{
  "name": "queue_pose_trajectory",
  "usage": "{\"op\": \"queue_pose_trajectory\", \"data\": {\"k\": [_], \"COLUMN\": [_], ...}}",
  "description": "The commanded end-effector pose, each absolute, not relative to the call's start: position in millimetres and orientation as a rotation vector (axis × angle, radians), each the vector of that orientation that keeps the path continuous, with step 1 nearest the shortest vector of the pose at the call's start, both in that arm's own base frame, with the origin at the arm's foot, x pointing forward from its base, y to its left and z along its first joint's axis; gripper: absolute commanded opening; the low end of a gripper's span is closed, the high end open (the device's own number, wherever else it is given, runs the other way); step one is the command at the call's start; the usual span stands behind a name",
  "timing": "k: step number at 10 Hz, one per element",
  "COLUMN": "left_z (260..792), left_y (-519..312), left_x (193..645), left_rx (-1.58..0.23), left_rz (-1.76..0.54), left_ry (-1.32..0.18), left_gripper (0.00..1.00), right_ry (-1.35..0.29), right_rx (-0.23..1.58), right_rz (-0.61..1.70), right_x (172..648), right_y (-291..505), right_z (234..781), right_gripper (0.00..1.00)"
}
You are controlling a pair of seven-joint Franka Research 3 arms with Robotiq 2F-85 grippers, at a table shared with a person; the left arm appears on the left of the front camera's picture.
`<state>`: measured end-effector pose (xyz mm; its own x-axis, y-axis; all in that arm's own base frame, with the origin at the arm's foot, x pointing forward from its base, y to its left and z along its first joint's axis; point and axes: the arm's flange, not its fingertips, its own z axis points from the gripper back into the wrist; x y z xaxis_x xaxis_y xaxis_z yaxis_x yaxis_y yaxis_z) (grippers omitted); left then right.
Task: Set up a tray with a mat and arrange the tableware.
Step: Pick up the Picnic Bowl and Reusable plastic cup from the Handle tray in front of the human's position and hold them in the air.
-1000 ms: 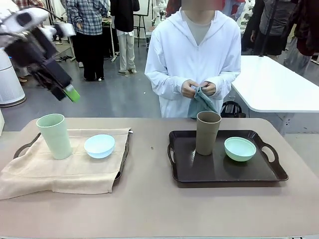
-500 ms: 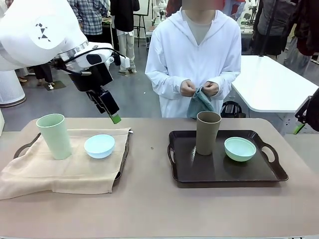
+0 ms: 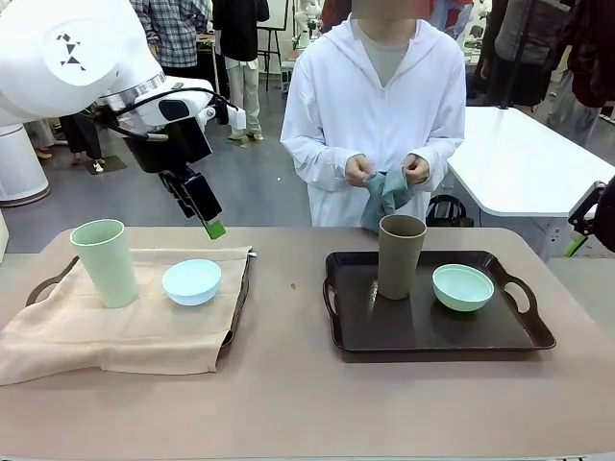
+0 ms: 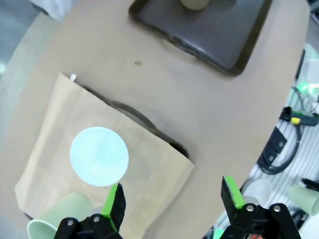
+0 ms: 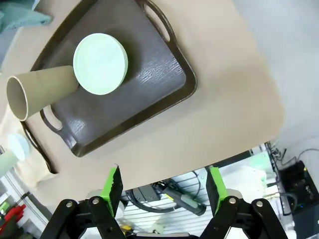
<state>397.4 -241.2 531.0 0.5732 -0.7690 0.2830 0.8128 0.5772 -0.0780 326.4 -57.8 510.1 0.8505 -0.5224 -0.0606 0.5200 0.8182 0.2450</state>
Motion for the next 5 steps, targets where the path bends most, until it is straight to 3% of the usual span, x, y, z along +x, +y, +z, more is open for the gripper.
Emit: {"op": "queue_pose_trajectory", "data": {"k": [1, 5], "left_z": [526.7, 518.3], "left_y": [-275.0, -357.2], "left_x": [421.6, 460.4], "left_rx": [-0.056, -0.095], "left_rz": [-1.055, -1.409], "left_ry": [-0.279, -0.333], "left_gripper": [1.00, 1.00], "right_ry": [-0.013, 0.030], "right_rx": [0.205, 0.061], "right_rz": [-0.499, -0.382], "right_x": [354.9, 428.3], "right_y": [-49.6, -23.0], "right_z": [512.7, 515.1], "right_gripper": [0.87, 0.87]}}
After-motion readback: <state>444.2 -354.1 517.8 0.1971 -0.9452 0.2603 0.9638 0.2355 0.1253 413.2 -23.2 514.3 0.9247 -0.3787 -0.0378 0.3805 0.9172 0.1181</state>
